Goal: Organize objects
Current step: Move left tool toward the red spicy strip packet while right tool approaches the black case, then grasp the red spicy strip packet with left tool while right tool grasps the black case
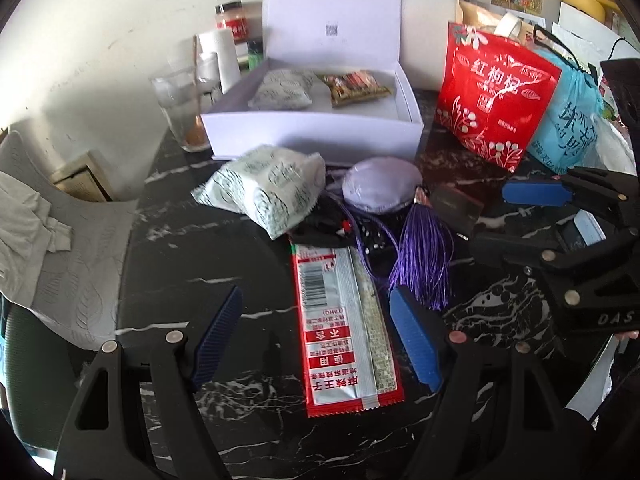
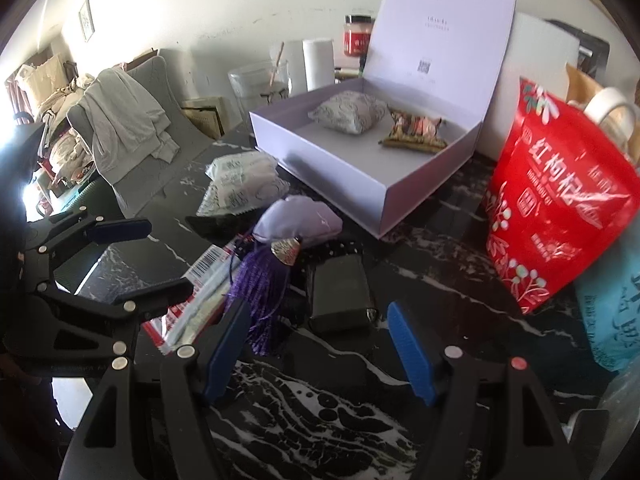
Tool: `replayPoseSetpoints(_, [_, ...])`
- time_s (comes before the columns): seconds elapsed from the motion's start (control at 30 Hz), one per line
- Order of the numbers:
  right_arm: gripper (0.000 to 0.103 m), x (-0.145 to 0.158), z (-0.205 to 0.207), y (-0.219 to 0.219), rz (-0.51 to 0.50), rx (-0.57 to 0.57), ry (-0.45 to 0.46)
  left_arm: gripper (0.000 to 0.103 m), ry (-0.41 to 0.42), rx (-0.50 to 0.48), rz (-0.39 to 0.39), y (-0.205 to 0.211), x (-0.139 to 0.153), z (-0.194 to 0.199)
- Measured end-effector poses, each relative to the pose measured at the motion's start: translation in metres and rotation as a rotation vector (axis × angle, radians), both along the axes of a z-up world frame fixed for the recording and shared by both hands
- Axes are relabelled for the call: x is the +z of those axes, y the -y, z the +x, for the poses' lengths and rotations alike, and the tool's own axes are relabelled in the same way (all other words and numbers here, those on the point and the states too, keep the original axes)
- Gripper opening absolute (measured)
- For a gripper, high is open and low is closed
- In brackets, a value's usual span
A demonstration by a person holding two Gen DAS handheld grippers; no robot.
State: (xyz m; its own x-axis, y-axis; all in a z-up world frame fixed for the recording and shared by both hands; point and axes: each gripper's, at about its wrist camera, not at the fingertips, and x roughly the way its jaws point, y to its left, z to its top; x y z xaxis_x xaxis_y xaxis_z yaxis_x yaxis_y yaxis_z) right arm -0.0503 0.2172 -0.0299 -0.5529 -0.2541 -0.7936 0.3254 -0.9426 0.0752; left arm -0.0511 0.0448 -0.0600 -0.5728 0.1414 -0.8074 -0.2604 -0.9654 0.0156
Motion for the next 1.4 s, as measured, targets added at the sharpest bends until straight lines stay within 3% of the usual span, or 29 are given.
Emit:
replayPoseSetpoints(0.23, [0.072,-0.02,-0.015,-0.002,0.051,-0.008,0.026,0.075,0.036,0.006,0.004,0.002,-0.021,-0.009])
replayPoseSetpoints(0.4, [0.071,-0.031,-0.026,-0.004,0.03,-0.002,0.051,0.075,0.073,0.016,0.021,0.003,-0.032,-0.016])
replayPoseSetpoints(0.67, [0.048,-0.042,-0.036,-0.003,0.015,0.016,0.086,0.07,0.099,-0.018,0.06,0.003,-0.036,-0.022])
replayPoseSetpoints(0.83, [0.047,-0.043,-0.034,-0.005,0.011,0.021,0.087,0.068,0.103,-0.046,0.058,-0.002,-0.039,-0.018])
replayPoseSetpoints(0.93, [0.047,-0.042,-0.031,-0.007,0.014,0.018,0.086,0.053,0.09,-0.075,0.052,-0.008,-0.038,-0.012])
replayPoseSetpoints(1.4, [0.047,-0.041,0.004,-0.017,0.022,0.004,0.083,0.052,0.112,-0.074,0.041,0.004,-0.034,0.024])
